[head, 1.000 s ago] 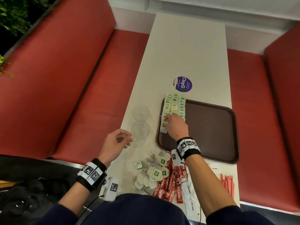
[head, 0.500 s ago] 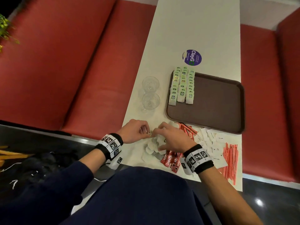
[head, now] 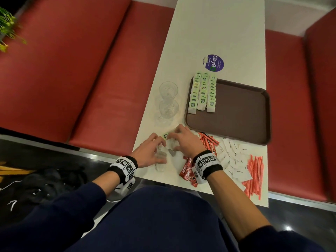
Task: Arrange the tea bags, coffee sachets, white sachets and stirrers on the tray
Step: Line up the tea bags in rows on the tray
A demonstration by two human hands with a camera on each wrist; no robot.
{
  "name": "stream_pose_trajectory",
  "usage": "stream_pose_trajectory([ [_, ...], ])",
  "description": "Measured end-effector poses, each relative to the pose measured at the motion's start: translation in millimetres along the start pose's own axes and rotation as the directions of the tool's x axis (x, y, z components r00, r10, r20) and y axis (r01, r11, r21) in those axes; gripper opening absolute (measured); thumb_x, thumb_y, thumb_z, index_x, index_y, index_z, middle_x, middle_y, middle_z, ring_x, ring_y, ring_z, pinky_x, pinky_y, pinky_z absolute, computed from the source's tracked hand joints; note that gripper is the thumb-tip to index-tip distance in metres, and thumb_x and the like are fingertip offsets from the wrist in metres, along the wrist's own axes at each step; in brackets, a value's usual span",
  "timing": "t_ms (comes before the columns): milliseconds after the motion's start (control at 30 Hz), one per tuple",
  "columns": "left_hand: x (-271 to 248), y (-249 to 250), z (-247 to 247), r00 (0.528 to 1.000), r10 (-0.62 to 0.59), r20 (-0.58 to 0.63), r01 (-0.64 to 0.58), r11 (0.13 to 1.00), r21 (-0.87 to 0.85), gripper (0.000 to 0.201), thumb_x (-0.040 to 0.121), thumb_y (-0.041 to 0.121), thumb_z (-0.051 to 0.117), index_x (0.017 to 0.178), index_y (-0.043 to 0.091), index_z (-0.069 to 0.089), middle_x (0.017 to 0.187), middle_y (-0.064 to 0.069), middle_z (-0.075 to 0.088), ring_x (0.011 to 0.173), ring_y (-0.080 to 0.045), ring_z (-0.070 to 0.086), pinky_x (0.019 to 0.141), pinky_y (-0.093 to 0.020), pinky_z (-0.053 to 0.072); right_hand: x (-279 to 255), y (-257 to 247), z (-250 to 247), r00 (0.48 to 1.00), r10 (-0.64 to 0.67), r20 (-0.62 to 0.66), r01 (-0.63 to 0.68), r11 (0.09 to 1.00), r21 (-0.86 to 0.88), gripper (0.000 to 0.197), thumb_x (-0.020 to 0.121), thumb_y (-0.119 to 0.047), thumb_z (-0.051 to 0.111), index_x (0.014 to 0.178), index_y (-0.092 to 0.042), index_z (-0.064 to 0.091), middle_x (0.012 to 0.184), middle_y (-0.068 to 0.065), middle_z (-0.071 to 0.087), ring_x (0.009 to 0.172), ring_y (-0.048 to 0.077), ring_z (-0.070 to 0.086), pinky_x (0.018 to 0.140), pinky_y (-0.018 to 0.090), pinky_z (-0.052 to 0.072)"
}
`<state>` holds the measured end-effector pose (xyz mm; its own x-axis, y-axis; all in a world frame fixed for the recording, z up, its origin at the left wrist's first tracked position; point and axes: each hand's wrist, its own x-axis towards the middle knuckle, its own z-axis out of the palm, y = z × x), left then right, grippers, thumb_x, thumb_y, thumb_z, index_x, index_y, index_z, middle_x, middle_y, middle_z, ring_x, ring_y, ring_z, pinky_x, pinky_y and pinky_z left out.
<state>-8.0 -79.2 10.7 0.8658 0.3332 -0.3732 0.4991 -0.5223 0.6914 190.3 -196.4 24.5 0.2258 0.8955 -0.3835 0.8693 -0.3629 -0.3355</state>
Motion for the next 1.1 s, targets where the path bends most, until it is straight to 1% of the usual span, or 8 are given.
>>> stream_pose_trajectory([
  [133, -1.1, -4.9, 4.2, 0.991, 0.068, 0.111, -0.089, 0.977, 0.193, 0.084, 0.066, 0.045, 0.101, 0.132, 0.033, 0.050, 0.132, 0.009, 0.034, 0.111, -0.015, 0.051, 0.090, -0.032, 0.055, -5.6, 0.5, -1.2, 1.000, 0.010, 0.010, -0.010, 1.000, -0.028, 0.073, 0.084, -0.037, 0.090, 0.146, -0.036, 0.052, 0.140, 0.004, 0.043, 0.130, 0.027, 0.043, 0.089, 0.048, 0.061],
  [233, 2.7, -7.1, 4.8, 0.984, 0.077, 0.163, -0.120, 0.955, 0.272, 0.074, 0.071, 0.046, 0.097, 0.131, 0.029, 0.056, 0.131, 0.006, 0.040, 0.117, -0.016, 0.043, 0.094, -0.034, 0.052, -9.6, -3.3, 4.9, 0.998, -0.020, 0.055, 0.024, 0.998, -0.057, 0.061, 0.091, -0.048, 0.081, 0.146, -0.040, 0.054, 0.146, 0.007, 0.040, 0.138, 0.031, 0.040, 0.091, 0.050, 0.062],
  [333, 7.2, -5.6, 1.7, 0.984, 0.078, 0.162, -0.122, 0.951, 0.283, 0.057, 0.085, 0.039, 0.089, 0.134, 0.023, 0.063, 0.128, 0.003, 0.046, 0.116, -0.018, 0.046, 0.099, -0.035, 0.048, -8.3, -7.1, 7.6, 0.998, -0.006, 0.064, 0.009, 0.998, -0.061, 0.051, 0.093, -0.041, 0.083, 0.137, -0.038, 0.059, 0.144, 0.007, 0.040, 0.137, 0.031, 0.039, 0.090, 0.051, 0.061],
  [467, 12.3, -4.7, 1.0, 0.987, 0.078, 0.138, -0.112, 0.960, 0.258, 0.043, 0.094, 0.032, 0.082, 0.132, 0.019, 0.067, 0.118, 0.002, 0.052, 0.109, -0.020, 0.053, 0.091, -0.031, 0.044, -7.2, -10.0, 5.9, 0.999, 0.005, 0.044, -0.002, 0.998, -0.057, 0.038, 0.099, -0.034, 0.076, 0.133, -0.031, 0.062, 0.139, 0.007, 0.044, 0.131, 0.032, 0.043, 0.089, 0.050, 0.060],
  [600, 16.1, -5.0, 1.6, 0.994, 0.051, 0.094, -0.074, 0.966, 0.250, 0.032, 0.094, 0.032, 0.082, 0.115, 0.018, 0.064, 0.107, 0.005, 0.050, 0.095, -0.019, 0.052, 0.081, -0.032, 0.042, -5.7, -9.6, 3.1, 1.000, 0.014, 0.028, -0.012, 0.998, -0.060, 0.027, 0.101, -0.026, 0.072, 0.126, -0.025, 0.063, 0.135, 0.007, 0.047, 0.123, 0.034, 0.047, 0.085, 0.051, 0.059],
  [833, 15.7, -6.3, -11.8, 0.998, -0.040, -0.039, 0.037, 0.997, -0.062, 0.033, 0.088, 0.019, 0.088, 0.093, 0.024, 0.056, 0.084, 0.003, 0.068, 0.079, -0.020, 0.061, 0.070, -0.028, 0.048, -8.6, -2.4, -12.0, 0.998, 0.044, -0.049, -0.040, 0.997, 0.067, 0.011, 0.101, -0.026, 0.069, 0.110, -0.020, 0.067, 0.117, 0.003, 0.061, 0.106, 0.032, 0.059, 0.081, 0.047, 0.056],
  [967, 16.8, 5.8, -25.5, 0.997, 0.005, -0.075, -0.021, 0.979, -0.204, 0.034, 0.095, 0.017, 0.082, 0.113, 0.028, 0.056, 0.083, -0.003, 0.075, 0.069, -0.009, 0.069, 0.068, -0.017, 0.052, -17.5, 3.6, -31.0, 0.987, 0.107, -0.124, -0.076, 0.969, 0.235, 0.014, 0.099, -0.030, 0.072, 0.108, -0.020, 0.069, 0.109, 0.000, 0.063, 0.096, 0.025, 0.060, 0.081, 0.042, 0.051],
  [1100, 22.7, 16.2, -30.2, 0.997, -0.015, -0.072, -0.010, 0.940, -0.341, 0.028, 0.102, 0.012, 0.073, 0.124, 0.028, 0.064, 0.082, -0.006, 0.080, 0.076, -0.018, 0.079, 0.074, -0.028, 0.064, -22.4, 9.4, -39.9, 0.982, 0.160, -0.101, -0.122, 0.943, 0.308, 0.022, 0.096, -0.031, 0.082, 0.111, -0.017, 0.073, 0.105, 0.001, 0.066, 0.093, 0.020, 0.059, 0.076, 0.033, 0.039],
])
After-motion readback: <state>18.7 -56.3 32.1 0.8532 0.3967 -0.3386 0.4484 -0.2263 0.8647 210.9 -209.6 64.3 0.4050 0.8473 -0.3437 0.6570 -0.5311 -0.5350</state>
